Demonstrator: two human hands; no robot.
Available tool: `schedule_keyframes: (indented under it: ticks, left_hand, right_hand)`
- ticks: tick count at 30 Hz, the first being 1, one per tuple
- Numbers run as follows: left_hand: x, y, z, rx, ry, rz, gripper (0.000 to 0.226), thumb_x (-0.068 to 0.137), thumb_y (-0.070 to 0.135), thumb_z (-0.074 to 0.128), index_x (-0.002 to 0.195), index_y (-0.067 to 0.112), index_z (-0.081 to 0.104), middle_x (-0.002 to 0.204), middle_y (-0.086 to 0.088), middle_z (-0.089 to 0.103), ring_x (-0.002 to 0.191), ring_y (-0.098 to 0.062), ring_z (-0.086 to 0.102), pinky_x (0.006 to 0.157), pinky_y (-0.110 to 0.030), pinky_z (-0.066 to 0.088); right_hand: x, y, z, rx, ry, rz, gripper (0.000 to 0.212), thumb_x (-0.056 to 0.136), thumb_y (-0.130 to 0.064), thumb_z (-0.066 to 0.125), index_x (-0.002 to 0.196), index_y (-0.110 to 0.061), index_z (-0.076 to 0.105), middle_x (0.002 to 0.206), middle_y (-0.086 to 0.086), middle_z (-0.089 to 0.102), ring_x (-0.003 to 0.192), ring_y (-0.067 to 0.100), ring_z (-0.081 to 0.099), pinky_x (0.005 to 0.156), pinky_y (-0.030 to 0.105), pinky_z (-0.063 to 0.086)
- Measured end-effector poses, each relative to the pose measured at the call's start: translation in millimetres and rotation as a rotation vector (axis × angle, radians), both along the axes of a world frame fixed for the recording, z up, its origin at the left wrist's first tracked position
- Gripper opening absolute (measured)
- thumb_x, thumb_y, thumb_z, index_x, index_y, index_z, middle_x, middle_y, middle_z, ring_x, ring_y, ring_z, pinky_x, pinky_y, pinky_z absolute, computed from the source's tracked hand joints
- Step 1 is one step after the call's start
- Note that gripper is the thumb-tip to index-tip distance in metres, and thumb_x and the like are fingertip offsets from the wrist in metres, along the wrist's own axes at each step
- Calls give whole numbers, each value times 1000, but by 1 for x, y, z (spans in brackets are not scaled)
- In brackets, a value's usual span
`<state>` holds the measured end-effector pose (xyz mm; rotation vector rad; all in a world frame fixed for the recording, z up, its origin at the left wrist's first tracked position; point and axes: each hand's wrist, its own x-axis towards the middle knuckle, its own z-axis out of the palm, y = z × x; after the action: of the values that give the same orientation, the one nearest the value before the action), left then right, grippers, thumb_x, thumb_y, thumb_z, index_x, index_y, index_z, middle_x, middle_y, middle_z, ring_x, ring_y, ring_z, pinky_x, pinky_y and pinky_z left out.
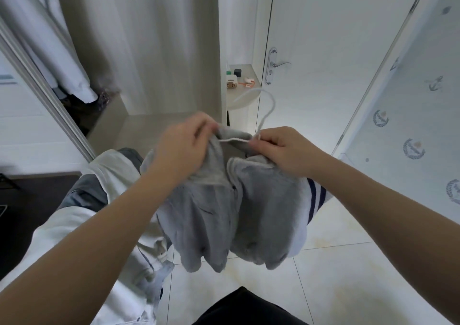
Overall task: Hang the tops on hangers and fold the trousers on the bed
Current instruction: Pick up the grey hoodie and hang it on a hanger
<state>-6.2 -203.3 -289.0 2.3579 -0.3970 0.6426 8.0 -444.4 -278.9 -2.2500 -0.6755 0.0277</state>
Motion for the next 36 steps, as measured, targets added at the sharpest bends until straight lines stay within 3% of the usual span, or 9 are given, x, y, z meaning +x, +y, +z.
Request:
schedule_keyframes:
  ticks: [5, 9, 14, 18, 20, 23, 26, 30, 36]
  left_hand:
    - [9, 13, 12, -47, -100, 48, 21, 104, 26, 49, 95, 16, 66, 80, 1, 66, 76, -11, 57, 66, -16, 39]
    - [9, 3, 8, -22, -98, -20, 18, 103, 28, 50, 92, 24, 64, 67, 17, 59, 72, 4, 58, 64, -5, 38]
    - [12, 3, -3, -3, 181, -254, 24, 102, 38, 43, 107, 35, 66, 97, 18, 68, 96, -3, 63, 87, -30, 50]
    - [13, 2, -24, 258, 101, -229, 30, 102, 41, 43, 111, 21, 63, 92, 3, 67, 85, -18, 62, 78, -44, 50]
    - [12, 1, -34, 243, 62, -188, 30, 101, 37, 46, 100, 13, 63, 82, -2, 64, 77, -24, 59, 71, -47, 48]
    - [14, 9, -41, 117, 14, -148, 31, 101, 37, 45, 92, 13, 62, 79, 2, 61, 76, -18, 56, 70, -33, 41]
    - [20, 32, -40, -5, -29, -32, 24, 103, 34, 48, 90, 20, 61, 75, 14, 53, 73, -7, 50, 68, -23, 33]
    - [28, 44, -33, 34, -29, 8, 23, 105, 33, 50, 91, 17, 61, 75, 2, 59, 72, -17, 53, 66, -29, 35]
    - [26, 49, -25, 265, -107, 25, 39, 102, 42, 39, 96, 11, 63, 78, -9, 64, 74, -34, 58, 65, -43, 47]
  right_hand:
    - [-5, -1, -8, -372, 37, 40, 45, 102, -43, 49, 59, -30, 53, 67, -10, 57, 68, 2, 54, 66, 23, 37]
    - [-4, 5, 0, -305, 99, 98, 51, 103, -41, 49, 61, -15, 61, 59, -7, 60, 60, 5, 57, 67, 17, 43]
    - [2, 10, 12, -184, -81, 7, 55, 100, -44, 54, 52, -16, 55, 58, 3, 60, 60, 20, 60, 70, 41, 51]
    - [6, 16, 7, -92, -90, 37, 50, 100, -41, 57, 52, -25, 57, 53, -3, 61, 52, 9, 59, 63, 25, 49]
    - [9, 13, 1, -52, 34, 68, 41, 100, -39, 57, 64, -22, 67, 62, -4, 69, 61, 9, 66, 71, 21, 52]
    - [19, -17, -9, -1, 115, 22, 15, 96, -44, 63, 100, -32, 72, 96, -13, 74, 94, 6, 68, 88, 28, 51]
    - [17, -67, -29, -58, 344, -63, 29, 93, -50, 65, 115, -32, 68, 111, -14, 72, 106, 6, 66, 97, 35, 52]
    - [11, -95, -56, -122, 508, -190, 31, 91, -49, 69, 84, -19, 75, 82, -5, 76, 74, 12, 73, 71, 28, 55]
    - [18, -98, -63, 19, 142, -342, 42, 87, -44, 74, 70, -11, 56, 57, -1, 51, 53, 9, 49, 54, 20, 38]
